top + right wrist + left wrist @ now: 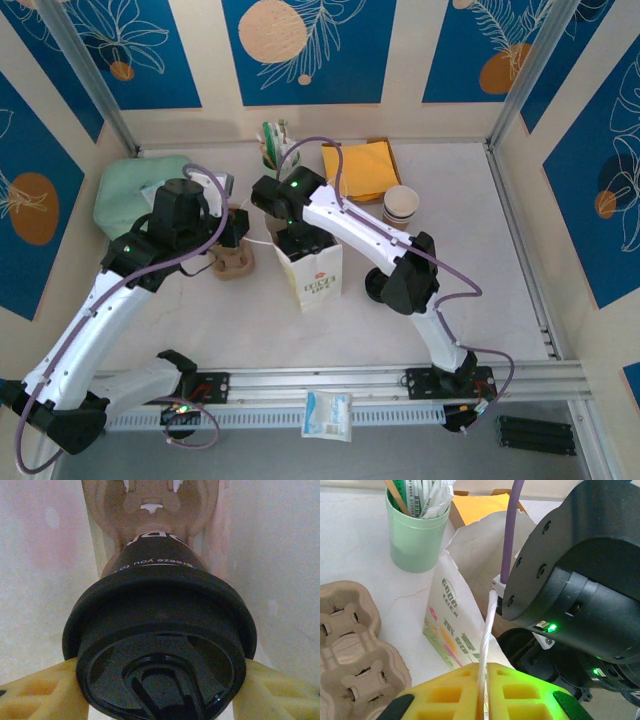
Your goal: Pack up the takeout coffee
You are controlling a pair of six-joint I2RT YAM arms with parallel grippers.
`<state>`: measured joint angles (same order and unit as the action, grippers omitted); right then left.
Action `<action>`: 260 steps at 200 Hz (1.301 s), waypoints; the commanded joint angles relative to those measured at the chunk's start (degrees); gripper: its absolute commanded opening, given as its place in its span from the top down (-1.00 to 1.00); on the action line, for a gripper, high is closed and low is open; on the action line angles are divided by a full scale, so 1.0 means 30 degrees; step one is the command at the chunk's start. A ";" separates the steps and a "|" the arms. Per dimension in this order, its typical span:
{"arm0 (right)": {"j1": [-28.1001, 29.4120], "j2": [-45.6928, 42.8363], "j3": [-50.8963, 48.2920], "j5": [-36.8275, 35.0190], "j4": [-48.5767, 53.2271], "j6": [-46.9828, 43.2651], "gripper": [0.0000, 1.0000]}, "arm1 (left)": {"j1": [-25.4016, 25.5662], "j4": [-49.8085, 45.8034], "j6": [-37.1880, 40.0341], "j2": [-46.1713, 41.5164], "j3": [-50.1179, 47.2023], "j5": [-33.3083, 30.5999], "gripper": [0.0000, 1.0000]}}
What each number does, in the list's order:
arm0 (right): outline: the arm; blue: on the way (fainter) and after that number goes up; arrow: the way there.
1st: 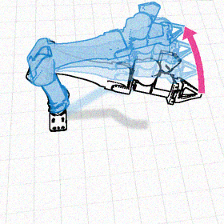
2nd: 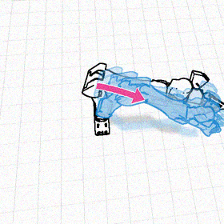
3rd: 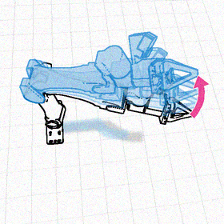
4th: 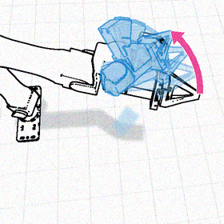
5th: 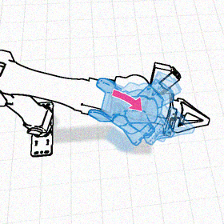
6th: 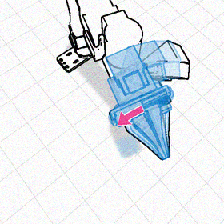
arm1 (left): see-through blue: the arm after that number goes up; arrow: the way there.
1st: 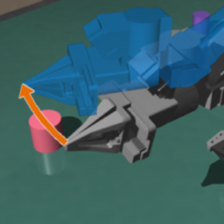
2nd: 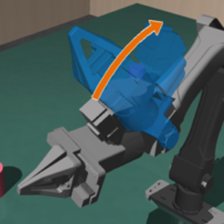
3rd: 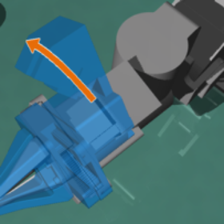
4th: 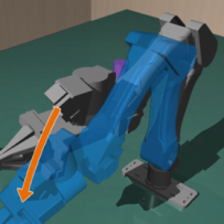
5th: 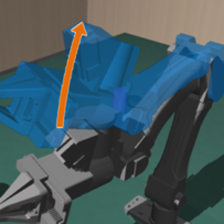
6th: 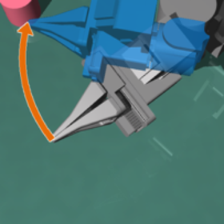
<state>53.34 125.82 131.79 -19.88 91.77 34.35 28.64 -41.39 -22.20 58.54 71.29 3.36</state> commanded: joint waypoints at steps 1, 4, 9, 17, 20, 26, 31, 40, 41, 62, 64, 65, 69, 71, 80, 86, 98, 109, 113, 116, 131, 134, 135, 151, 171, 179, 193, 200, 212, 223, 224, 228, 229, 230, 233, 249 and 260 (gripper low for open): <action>-0.0085 -0.0470 -0.0478 0.0590 0.1755 0.0213 -0.20 | -0.0171 -0.0296 0.0016 -0.0355 -0.0149 -0.0386 0.75; -0.0122 -0.0483 -0.0466 0.0591 0.1740 0.0211 -0.20 | -0.0169 -0.0296 0.0016 -0.0340 -0.0131 -0.0390 0.75; -0.0115 -0.0485 -0.0531 0.0575 0.1682 0.0211 -0.20 | -0.0173 -0.0296 0.0016 -0.0353 -0.0105 -0.0386 0.75; -0.0132 -0.0514 -0.0554 0.0591 0.1633 0.0226 -0.20 | -0.0172 -0.0299 0.0001 -0.0342 -0.0093 -0.0386 0.75; -0.0124 -0.0521 -0.0593 0.0595 0.1608 0.0213 -0.20 | -0.0173 -0.0319 0.0010 -0.0338 -0.0091 -0.0386 0.75; -0.0118 -0.0543 -0.0627 0.0620 0.1556 0.0213 -0.20 | -0.0172 -0.0351 0.0016 -0.0354 -0.0090 -0.0386 0.75; -0.0129 -0.0558 -0.0652 0.0644 0.1534 0.0227 -0.20 | -0.0173 -0.0367 0.0008 -0.0331 -0.0047 -0.0386 0.75; -0.0146 -0.0573 -0.0706 0.0693 0.1487 0.0212 -0.20 | -0.0166 -0.0376 0.0016 -0.0329 -0.0046 -0.0415 0.75; -0.0159 -0.0573 -0.0711 0.0701 0.1474 0.0211 -0.20 | -0.0169 -0.0395 0.0016 -0.0342 -0.0039 -0.0415 0.75; -0.0188 -0.0601 -0.0710 0.0891 0.1453 0.0196 -0.20 | -0.0172 -0.0414 0.0015 -0.0340 -0.0004 -0.0452 0.75; -0.0199 -0.0602 -0.0700 0.0923 0.1438 0.0185 -0.20 | -0.0173 -0.0428 0.0008 -0.0351 -0.0003 -0.0446 0.76; -0.0201 -0.0587 -0.0693 0.0933 0.1435 0.0183 -0.20 | -0.0173 -0.0436 -0.0003 -0.0353 -0.0003 -0.0445 0.76; -0.0204 -0.0594 -0.0661 0.0968 0.1455 0.0185 -0.20 | -0.0173 -0.0439 -0.0011 -0.0356 0.0016 -0.0467 0.76; -0.0210 -0.0622 -0.0644 0.0986 0.1468 0.0197 -0.20 | -0.0173 -0.0449 0.0002 -0.0355 0.0002 -0.0465 0.75; -0.0261 -0.0626 -0.0566 0.1114 0.1489 0.0203 -0.20 | -0.0173 -0.0400 -0.0012 -0.0380 -0.0002 -0.0477 0.76; -0.0264 -0.0655 -0.0512 0.1198 0.1509 0.0162 -0.20 | -0.0177 -0.0402 -0.0014 -0.0384 -0.0012 -0.0476 0.76; -0.0322 -0.0688 -0.0431 0.1377 0.1528 0.0152 -0.20 | -0.0173 -0.0414 -0.0013 -0.0390 -0.0032 -0.0474 0.77; -0.0376 -0.0716 -0.0310 0.1549 0.1599 0.0128 -0.20 | -0.0170 -0.0371 -0.0042 -0.0397 -0.0063 -0.0503 0.77; -0.0396 -0.0719 -0.0235 0.1598 0.1604 0.0123 -0.20 | -0.0176 -0.0369 -0.0041 -0.0388 -0.0089 -0.0476 0.77; -0.0403 -0.0697 -0.0205 0.1636 0.1656 0.0138 -0.20 | -0.0173 -0.0349 -0.0035 -0.0377 -0.0083 -0.0474 0.77; -0.0473 -0.0688 -0.0051 0.1943 0.1784 0.0038 -0.20 | -0.0171 -0.0355 -0.0041 -0.0356 -0.0088 -0.0445 0.77; -0.0493 -0.0675 -0.0018 0.2009 0.1828 0.0010 -0.20 | -0.0165 -0.0333 -0.0043 -0.0355 -0.0090 -0.0445 0.77; -0.0494 -0.0682 -0.0001 0.2032 0.1850 -0.0007 -0.20 | -0.0169 -0.0315 -0.0043 -0.0355 -0.0075 -0.0445 0.77; -0.0604 -0.0655 0.0082 0.2257 0.2047 -0.0137 -0.20 | -0.0173 -0.0296 -0.0041 -0.0325 -0.0043 -0.0415 0.78; -0.0736 -0.0596 0.0203 0.2548 0.2237 -0.0274 -0.20 | -0.0175 -0.0289 -0.0036 -0.0325 -0.0054 -0.0431 0.78; -0.0772 -0.0516 0.0280 0.2633 0.2334 -0.0330 -0.20 | -0.0173 -0.0296 -0.0014 -0.0325 -0.0067 -0.0444 0.78; -0.0760 -0.0343 0.0475 0.2751 0.2587 -0.0448 -0.20 | -0.0172 -0.0245 -0.0012 -0.0325 -0.0081 -0.0445 0.78; -0.0772 -0.0207 0.0596 0.2796 0.2739 -0.0491 -0.20 | -0.0172 -0.0265 0.0001 -0.0294 -0.0095 -0.0430 0.78; -0.0753 -0.0006 0.0718 0.2789 0.2937 -0.0512 -0.21 | -0.0173 -0.0289 -0.0014 -0.0269 -0.0061 -0.0431 0.78; -0.0705 0.0071 0.0694 0.2817 0.2958 -0.0481 -0.21 | -0.0176 -0.0267 -0.0012 -0.0288 -0.0058 -0.0419 0.78; -0.0703 0.0072 0.0692 0.2818 0.2957 -0.0487 -0.21 | -0.0174 -0.0267 -0.0013 -0.0306 -0.0059 -0.0417 0.78; -0.0699 0.0112 0.0643 0.2818 0.2964 -0.0466 -0.20 | -0.0167 -0.0249 -0.0024 -0.0324 -0.0039 -0.0430 0.78; -0.0685 0.0107 0.0637 0.2832 0.2960 -0.0465 -0.21 | -0.0170 -0.0258 -0.0034 -0.0325 -0.0050 -0.0423 0.78; -0.0678 0.0104 0.0620 0.2840 0.2958 -0.0449 -0.21 | -0.0171 -0.0263 -0.0024 -0.0325 -0.0055 -0.0434 0.78; -0.0694 0.0102 0.0568 0.2861 0.2931 -0.0461 -0.21 | -0.0173 -0.0285 -0.0040 -0.0325 -0.0060 -0.0439 0.78; -0.0650 0.0109 0.0220 0.2946 0.2784 -0.0376 -0.21 | -0.0173 -0.0315 -0.0043 -0.0325 -0.0057 -0.0425 0.78; -0.0590 0.0098 -0.0120 0.2963 0.2596 -0.0339 -0.21 | -0.0173 -0.0301 -0.0043 -0.0337 -0.0060 -0.0441 0.78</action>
<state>51.00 125.38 132.35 -13.43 92.44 33.43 28.64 -41.56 -22.22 58.54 71.29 2.74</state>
